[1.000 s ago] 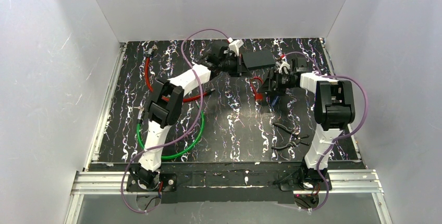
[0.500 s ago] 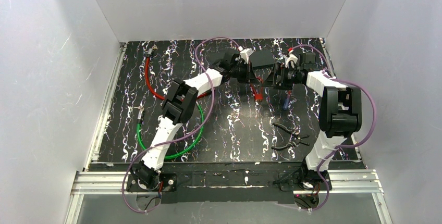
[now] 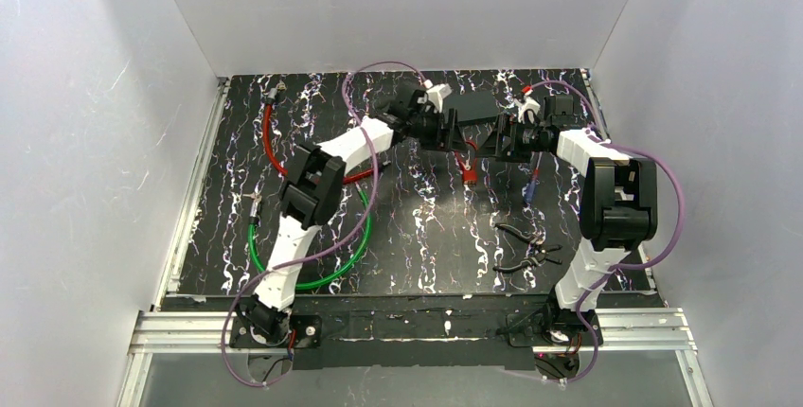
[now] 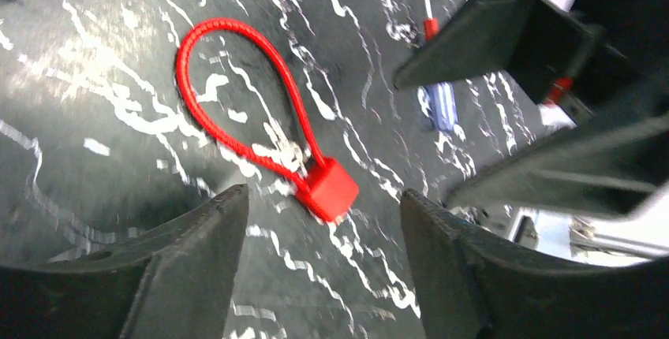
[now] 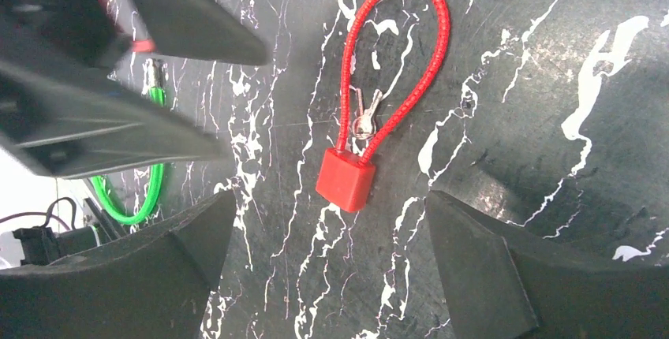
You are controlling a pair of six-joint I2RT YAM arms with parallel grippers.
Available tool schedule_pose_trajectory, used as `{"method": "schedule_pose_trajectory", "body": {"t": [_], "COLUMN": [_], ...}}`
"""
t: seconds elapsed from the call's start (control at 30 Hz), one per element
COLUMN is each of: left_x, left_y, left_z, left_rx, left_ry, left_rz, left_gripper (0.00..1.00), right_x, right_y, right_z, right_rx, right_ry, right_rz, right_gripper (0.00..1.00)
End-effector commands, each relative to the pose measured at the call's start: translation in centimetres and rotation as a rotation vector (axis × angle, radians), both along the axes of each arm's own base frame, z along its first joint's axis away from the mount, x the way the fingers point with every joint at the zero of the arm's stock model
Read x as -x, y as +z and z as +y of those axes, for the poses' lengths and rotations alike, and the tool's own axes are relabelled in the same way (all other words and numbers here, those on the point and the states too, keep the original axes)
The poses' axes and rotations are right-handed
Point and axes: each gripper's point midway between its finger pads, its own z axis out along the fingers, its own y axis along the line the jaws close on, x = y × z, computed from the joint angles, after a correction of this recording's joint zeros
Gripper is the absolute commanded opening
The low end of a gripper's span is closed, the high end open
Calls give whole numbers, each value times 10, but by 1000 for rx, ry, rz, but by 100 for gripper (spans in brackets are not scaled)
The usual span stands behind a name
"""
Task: Lock with the key
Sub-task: Place the key at the center of the board, then pick up the lock from the center of the board.
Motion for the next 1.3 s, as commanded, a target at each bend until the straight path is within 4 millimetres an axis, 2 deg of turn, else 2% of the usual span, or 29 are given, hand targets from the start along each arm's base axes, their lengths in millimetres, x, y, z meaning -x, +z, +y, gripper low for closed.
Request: {"method": "schedule_pose_trajectory", "body": {"t": [0.0, 0.07, 0.13, 0.27, 0.33, 0.4, 0.53, 0.6, 0.67, 0.8, 0.97, 1.03, 1.1, 1.2, 1.27], "left_x": [14, 23, 30, 44, 43, 41, 24, 22, 20, 12, 8, 11, 14, 24, 26], "left_y": [115, 135, 145, 142, 132, 115, 82, 68, 56, 34, 14, 10, 9, 18, 26], "left_z": [54, 88, 127, 213, 258, 301, 393, 425, 447, 478, 490, 480, 470, 447, 440], "left_rx": [50, 62, 46, -81, -163, -239, -432, -516, -583, -707, -787, -773, -769, -701, -682], "left_ry": [-48, -81, -110, -149, -97, 21, 413, 560, 666, 788, 764, 638, 515, 244, 109], "left_rz": [-135, -143, -147, -156, -121, -56, 24, 55, 85, 107, 115, 77, 23, -100, -194], "left_gripper": [75, 80, 81, 84, 81, 77, 74, 71, 68, 62, 55, 52, 53, 63, 70], "right_x": [-4, -2, 0, 7, 9, 10, 12, 14, 14, 15, 15, 15, 15, 15, 16], "right_y": [29, 35, 41, 51, 56, 59, 56, 52, 48, 44, 43, 41, 39, 35, 33], "right_z": [4, 7, 14, 31, 40, 48, 59, 61, 61, 61, 58, 58, 59, 61, 62], "right_rx": [-19, -24, -24, -8, 7, 30, 67, 76, 81, 85, 103, 103, 97, 86, 81], "right_ry": [32, 44, 66, 118, 143, 158, 176, 181, 184, 187, 184, 186, 190, 201, 206], "right_rz": [-104, -116, -129, -160, -177, -200, -234, -233, -226, -223, -235, -232, -223, -207, -196], "right_gripper": [98, 98, 98, 98, 98, 98, 98, 98, 98, 98, 98, 98, 98, 98, 98]}}
